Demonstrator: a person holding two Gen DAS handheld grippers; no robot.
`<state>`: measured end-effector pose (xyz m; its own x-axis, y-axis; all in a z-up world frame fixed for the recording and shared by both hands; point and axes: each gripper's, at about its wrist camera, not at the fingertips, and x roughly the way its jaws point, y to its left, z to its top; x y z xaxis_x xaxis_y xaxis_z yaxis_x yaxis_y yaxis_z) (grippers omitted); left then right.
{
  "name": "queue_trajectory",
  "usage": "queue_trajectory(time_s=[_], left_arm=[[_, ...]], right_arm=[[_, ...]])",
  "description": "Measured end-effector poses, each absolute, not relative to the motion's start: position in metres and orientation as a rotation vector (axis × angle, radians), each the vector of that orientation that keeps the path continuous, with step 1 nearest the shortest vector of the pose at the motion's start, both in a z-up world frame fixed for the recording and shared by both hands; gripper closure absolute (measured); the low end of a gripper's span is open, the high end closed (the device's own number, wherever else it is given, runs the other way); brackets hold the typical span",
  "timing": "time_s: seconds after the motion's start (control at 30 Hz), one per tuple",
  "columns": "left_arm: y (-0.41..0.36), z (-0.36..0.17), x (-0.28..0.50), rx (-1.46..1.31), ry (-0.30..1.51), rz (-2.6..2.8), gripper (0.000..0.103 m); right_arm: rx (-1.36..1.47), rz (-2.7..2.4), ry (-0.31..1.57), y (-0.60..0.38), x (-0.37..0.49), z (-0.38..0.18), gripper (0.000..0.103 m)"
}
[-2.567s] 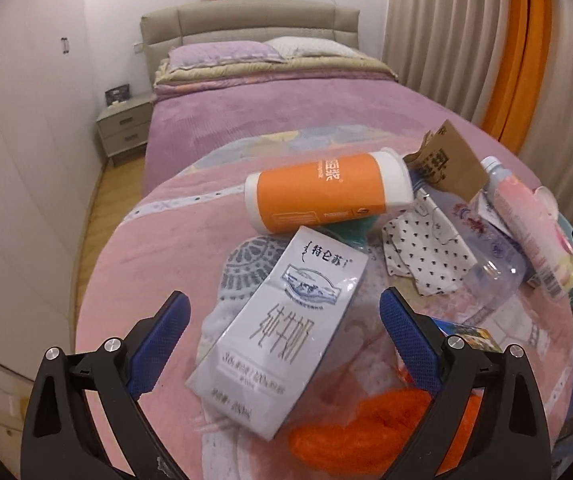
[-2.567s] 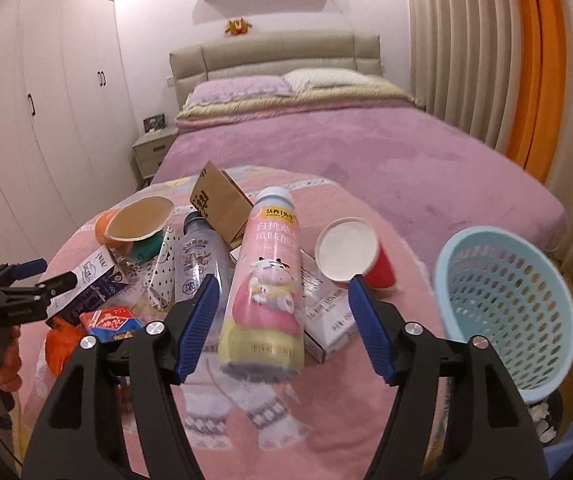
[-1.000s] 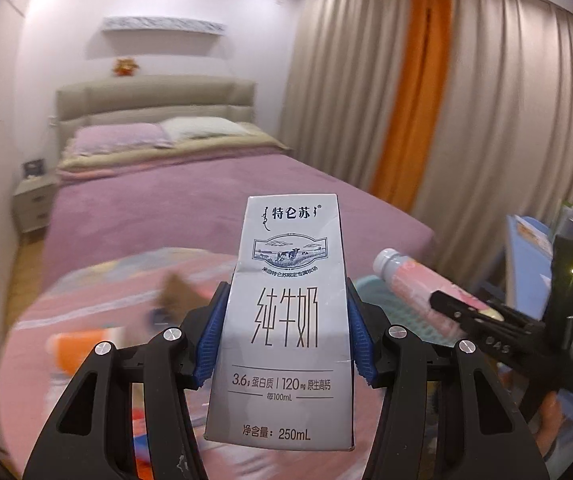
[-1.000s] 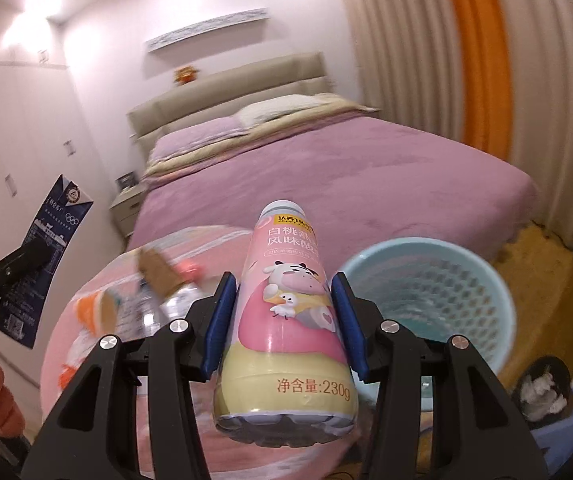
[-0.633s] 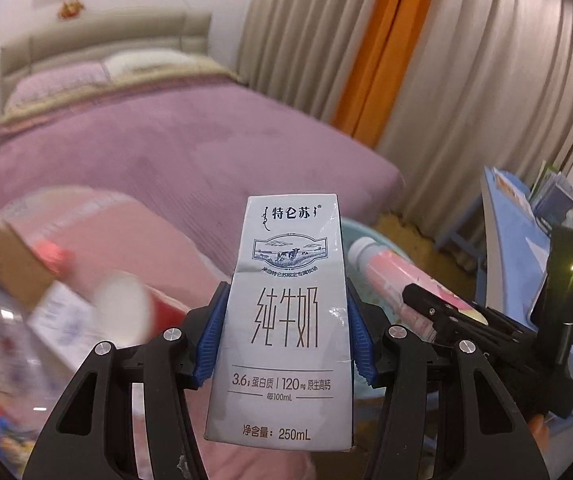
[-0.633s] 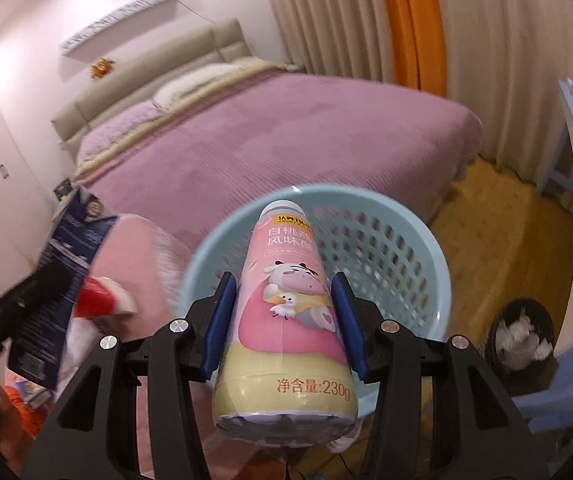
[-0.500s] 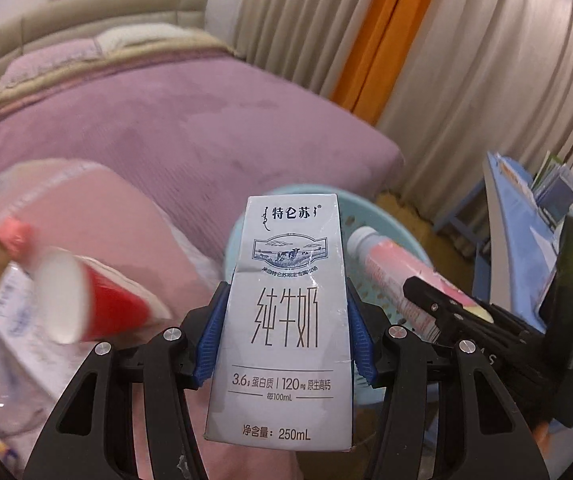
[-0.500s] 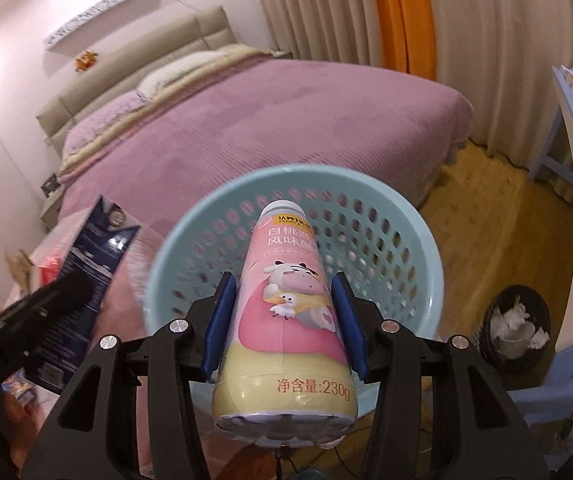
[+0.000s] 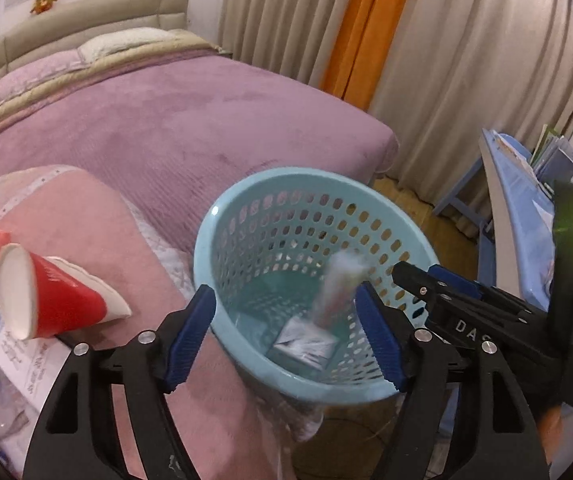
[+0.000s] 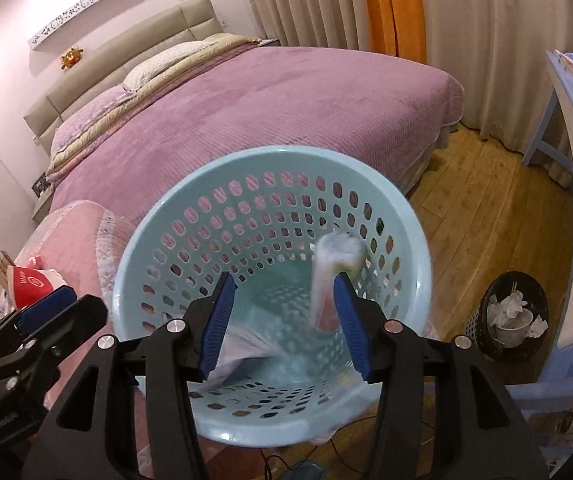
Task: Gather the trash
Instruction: 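Carry both items over the blue basket and open both grippers to drop them, then grasp the orange plastic bag with the left gripper while the right grasps the tiger box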
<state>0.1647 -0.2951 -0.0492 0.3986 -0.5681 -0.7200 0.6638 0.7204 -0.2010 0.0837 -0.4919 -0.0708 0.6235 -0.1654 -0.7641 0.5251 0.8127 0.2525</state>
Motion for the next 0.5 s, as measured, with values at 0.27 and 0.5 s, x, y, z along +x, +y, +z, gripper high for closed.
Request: queue_trajectory(time_s=[0.27,0.5], left_arm=[[-0.250,-0.011,0.141,0.051,0.749,-0.783,0.023],[-0.176,0.036,0.117,-0.011,0.630,-0.698,0.019]], right_arm=[[0.455,-0.337,0.741,-0.464,0.072,-0.041,0.055],[0.317,-0.218,0.619,-0.398,0.062,0.012,0.053]])
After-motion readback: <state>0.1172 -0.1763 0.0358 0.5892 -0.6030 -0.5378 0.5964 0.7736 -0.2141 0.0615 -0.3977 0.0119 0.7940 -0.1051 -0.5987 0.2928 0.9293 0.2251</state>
